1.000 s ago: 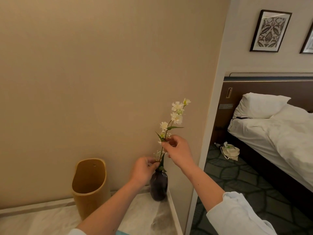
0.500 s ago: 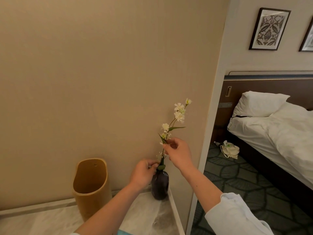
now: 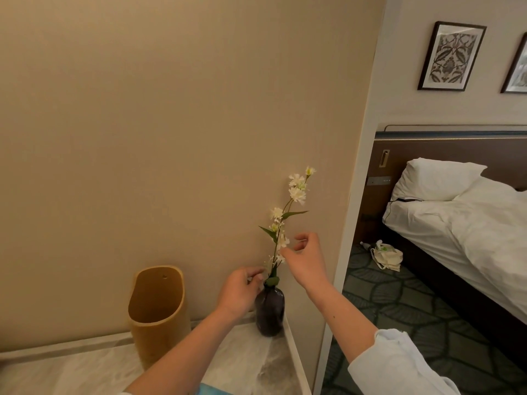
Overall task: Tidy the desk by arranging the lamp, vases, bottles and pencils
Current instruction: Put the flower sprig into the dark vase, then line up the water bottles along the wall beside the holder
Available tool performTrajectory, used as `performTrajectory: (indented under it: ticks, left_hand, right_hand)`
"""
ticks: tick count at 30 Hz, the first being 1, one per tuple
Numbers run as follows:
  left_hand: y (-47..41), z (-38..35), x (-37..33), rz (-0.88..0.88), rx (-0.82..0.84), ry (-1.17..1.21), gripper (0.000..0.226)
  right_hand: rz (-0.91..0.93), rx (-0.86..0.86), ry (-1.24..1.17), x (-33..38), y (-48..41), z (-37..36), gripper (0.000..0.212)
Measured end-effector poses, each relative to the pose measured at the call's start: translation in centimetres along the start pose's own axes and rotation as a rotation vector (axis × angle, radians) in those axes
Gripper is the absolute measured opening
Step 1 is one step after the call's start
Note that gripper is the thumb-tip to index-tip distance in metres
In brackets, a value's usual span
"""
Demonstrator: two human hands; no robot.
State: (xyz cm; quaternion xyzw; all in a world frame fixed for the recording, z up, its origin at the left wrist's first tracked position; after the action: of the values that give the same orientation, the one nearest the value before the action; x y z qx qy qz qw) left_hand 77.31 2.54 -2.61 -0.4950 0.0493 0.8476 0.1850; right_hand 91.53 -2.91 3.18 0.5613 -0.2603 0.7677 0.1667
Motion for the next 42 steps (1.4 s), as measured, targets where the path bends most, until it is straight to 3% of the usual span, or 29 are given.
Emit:
performTrajectory:
  ticks: [11,20,23,27,32,36,42]
  left_hand:
    - [4.6,3.0,-0.6,0.024,-0.097,0.122,0.031]
    - [11.5,6.2,2.7,-0.012,-0.051,0.134,0.022]
    - [13.2,6.2,4.4,0.01,0.032,0.061,0.026]
    - [15.3,4.8,6.2,0.053,0.282,-0.2,0.057]
    - [17.2,2.9,7.0,-0.061,0.449,-0.53,0.075]
    - [17.9,1.7,7.4,-0.173,0.438,-0.677,0.075]
    - [18.7,0.8,8.3,-0.187,0.289,-0.781,0.069]
  right_hand:
    - [0.022,0.011,-0.053,0.9,6.2,-0.7,0.023]
    - [-0.019,0.115,-0.02,-1.7,13.5,-3.6,0.019]
    - [-0.058,0.147,-0.001,-3.4,15.6,-4.2,0.02]
    - [-0.101,0.186,0.079,-5.2,17.6,-4.2,0.018]
    - [-0.113,0.212,0.196,-6.6,19.7,-3.4,0.019]
    - [-0.139,0.294,0.294,-7.5,21.2,-3.3,0.021]
    - [-0.176,0.338,0.279,-7.2,22.3,-3.5,0.03]
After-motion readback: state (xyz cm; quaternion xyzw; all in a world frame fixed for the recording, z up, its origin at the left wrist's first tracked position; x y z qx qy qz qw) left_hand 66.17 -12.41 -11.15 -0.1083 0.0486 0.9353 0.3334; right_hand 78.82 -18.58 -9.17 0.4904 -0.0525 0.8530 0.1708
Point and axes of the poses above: each hand's wrist, its own y-axis away from the middle knuckle, its own z-axis out of the back of the hand, x = y × z, the point moved 3 cm from there along -y, towards the middle knuckle, and after that the axes turned 2 degrees about z, right-handed, at the moved point
